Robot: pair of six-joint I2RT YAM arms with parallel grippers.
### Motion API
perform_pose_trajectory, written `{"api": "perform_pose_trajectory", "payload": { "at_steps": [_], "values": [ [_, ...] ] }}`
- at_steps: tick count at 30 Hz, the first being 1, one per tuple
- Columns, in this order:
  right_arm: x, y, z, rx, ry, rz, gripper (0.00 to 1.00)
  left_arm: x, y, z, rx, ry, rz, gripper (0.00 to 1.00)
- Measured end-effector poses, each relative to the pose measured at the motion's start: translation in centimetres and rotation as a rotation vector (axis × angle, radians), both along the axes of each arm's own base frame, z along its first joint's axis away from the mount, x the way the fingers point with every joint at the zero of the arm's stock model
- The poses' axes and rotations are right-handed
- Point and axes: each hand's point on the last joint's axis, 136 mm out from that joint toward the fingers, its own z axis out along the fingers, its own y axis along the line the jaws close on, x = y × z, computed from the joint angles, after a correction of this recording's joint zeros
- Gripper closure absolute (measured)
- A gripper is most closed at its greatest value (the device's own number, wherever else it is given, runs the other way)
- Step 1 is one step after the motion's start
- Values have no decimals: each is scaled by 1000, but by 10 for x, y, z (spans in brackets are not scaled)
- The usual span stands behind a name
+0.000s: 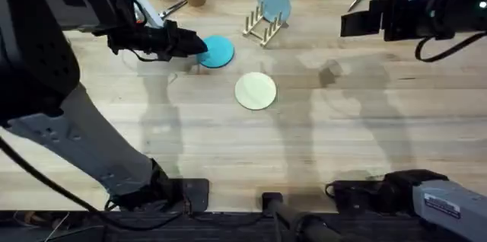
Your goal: Pick up the plates from the table one by one and place each into a slot on the dish rack.
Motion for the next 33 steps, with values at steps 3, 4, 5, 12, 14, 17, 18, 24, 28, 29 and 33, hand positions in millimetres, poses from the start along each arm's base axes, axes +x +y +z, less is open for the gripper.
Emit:
{"api": "perform_pose_trajectory", "payload": {
  "at_steps": [3,4,5,12,14,17,18,24,28,29,33],
  "values": [
    [0,0,0,0,0,0,5,-2,0,-12,-7,27,-3,960],
    [0,0,0,0,0,0,5,-2,-1,-14,-13,33,-5,960],
    [0,0,0,0,0,0,5,-2,-2,-15,-20,35,-6,960],
    [0,0,0,0,0,0,5,-1,-5,-21,-63,51,-9,960],
    [0,0,0,0,0,0,5,0,-6,-21,-78,53,-10,959],
    [0,0,0,0,0,0,5,0,-6,-21,-84,53,-10,960],
    [0,0,0,0,0,0,5,0,-6,-21,-84,53,-10,960],
    [0,1,0,4,0,-1,5,0,-6,-21,-84,53,-10,960],
    [2,18,4,52,-16,34,5,0,-6,-20,-84,53,-10,961],
    [2,25,5,72,-21,54,5,0,-6,-21,-84,53,-10,961],
    [4,58,15,154,-55,138,5,0,-6,-21,-84,53,-10,960]
  ]
}}
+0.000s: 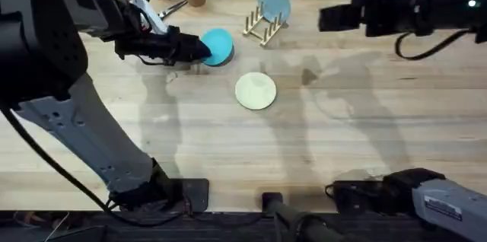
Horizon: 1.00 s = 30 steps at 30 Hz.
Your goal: Pick up the plates from the table one by one and place each into a slot on the dish rack.
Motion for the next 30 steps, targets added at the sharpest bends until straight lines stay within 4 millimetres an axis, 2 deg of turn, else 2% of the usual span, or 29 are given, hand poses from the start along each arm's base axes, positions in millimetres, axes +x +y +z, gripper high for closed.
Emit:
{"api": "perform_pose_trajectory", "payload": {
  "at_steps": [5,8,20,30],
  "values": [
    [0,42,12,107,-29,94,5,0,0,0,0,-1,0,960],
    [1,62,8,153,-10,120,5,0,0,0,0,-2,0,961],
    [22,143,-21,282,39,190,5,0,0,0,0,-3,0,960],
    [33,192,-62,344,99,199,5,0,0,0,0,-3,0,960]
  ]
}}
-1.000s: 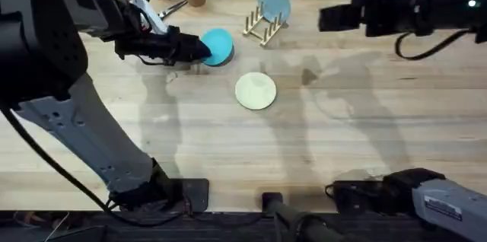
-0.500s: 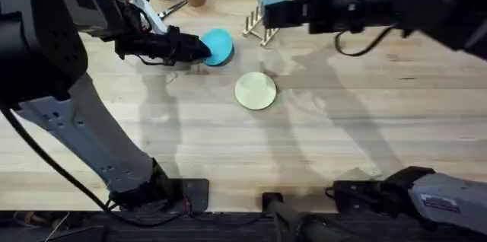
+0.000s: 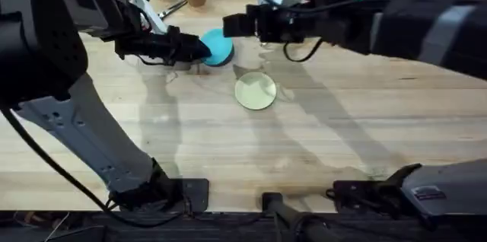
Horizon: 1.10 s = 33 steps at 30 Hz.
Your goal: Pick up the plates from the table one by one and place each into a slot on the dish rack.
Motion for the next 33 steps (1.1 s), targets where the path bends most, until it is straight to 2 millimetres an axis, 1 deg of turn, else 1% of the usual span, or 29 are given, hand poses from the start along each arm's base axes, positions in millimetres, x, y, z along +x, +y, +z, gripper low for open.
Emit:
{"api": "perform_pose_trajectory", "payload": {
  "at_steps": [6,9,12,18,24,33],
  "values": [
    [9,19,-23,37,32,-16,6,0,0,0,1,-3,-2,960],
    [13,23,-37,49,63,-35,6,0,0,0,1,-3,-2,960],
    [15,26,-46,60,84,-51,6,0,0,0,1,-3,-2,960],
    [22,37,-53,103,89,-70,13,0,0,0,1,-4,-2,960],
    [28,44,-69,115,100,-110,16,0,0,0,2,-6,-4,960],
    [32,54,-80,141,114,-175,16,0,0,0,2,-5,-4,960]
  ]
}}
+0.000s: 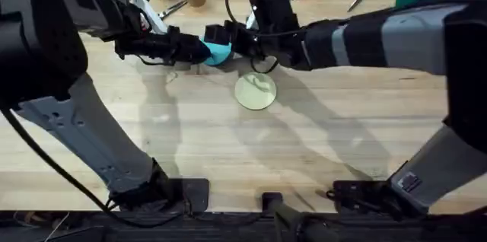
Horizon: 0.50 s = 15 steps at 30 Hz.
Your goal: Pick up the plates from the table one by one and place each into a slot on the dish rack.
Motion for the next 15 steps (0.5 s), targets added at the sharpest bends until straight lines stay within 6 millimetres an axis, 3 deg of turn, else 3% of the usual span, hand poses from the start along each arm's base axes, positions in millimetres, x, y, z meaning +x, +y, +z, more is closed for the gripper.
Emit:
{"api": "perform_pose_trajectory", "payload": {
  "at_steps": [8,11,13,14,15],
  "values": [
    [12,14,-3,33,11,-31,95,0,0,0,0,1,0,960],
    [15,22,-3,40,11,-27,190,0,0,0,0,1,0,960],
    [17,23,-1,41,7,-32,316,0,0,0,0,2,0,960],
    [19,19,-4,31,14,-53,605,0,1,1,-7,0,4,960],
    [20,17,-5,24,14,-58,709,0,1,1,-8,0,5,960]
  ]
}}
